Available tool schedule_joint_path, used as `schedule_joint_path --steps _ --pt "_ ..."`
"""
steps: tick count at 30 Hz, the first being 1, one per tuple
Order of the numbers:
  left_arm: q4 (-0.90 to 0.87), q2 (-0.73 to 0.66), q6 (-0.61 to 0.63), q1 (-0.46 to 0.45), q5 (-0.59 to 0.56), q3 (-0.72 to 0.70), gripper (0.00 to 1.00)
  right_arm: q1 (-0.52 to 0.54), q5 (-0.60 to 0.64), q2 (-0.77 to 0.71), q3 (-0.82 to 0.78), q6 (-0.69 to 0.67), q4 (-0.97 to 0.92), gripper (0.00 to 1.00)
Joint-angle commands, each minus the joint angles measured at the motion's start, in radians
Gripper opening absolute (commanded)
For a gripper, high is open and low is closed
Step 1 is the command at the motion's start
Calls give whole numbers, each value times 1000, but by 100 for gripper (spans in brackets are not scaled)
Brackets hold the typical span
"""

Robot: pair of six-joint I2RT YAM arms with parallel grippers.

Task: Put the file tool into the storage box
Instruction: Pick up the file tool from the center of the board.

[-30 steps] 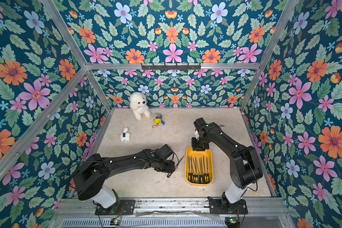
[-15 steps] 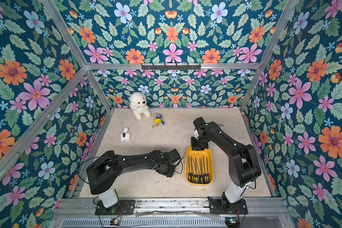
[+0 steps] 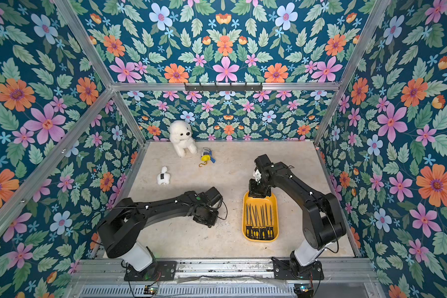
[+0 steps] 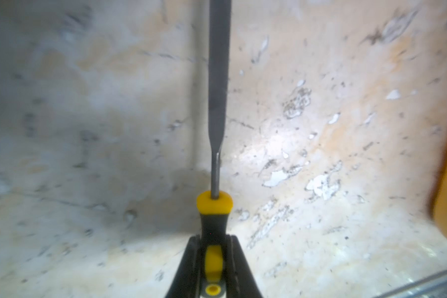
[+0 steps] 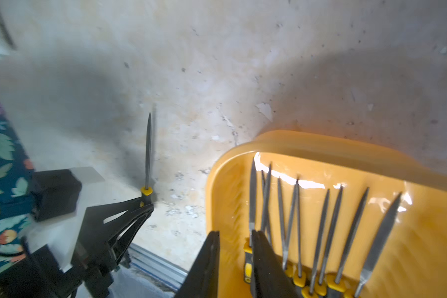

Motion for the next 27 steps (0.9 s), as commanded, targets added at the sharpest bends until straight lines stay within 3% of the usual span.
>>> schedule_joint_path --steps 1,8,23,25,27 --pt "49 -65 52 11 181 12 0 -3 -105 -19 17 61 95 31" --pt "83 -99 46 13 274 36 0 3 -250 1 18 152 229 34" --pt "135 -126 11 13 319 13 0 70 -244 114 -50 212 352 34" --pt "136 -126 11 13 324 12 0 74 -240 130 -45 213 352 29" --pt "132 -123 11 13 322 11 0 74 -226 139 -32 206 331 17"
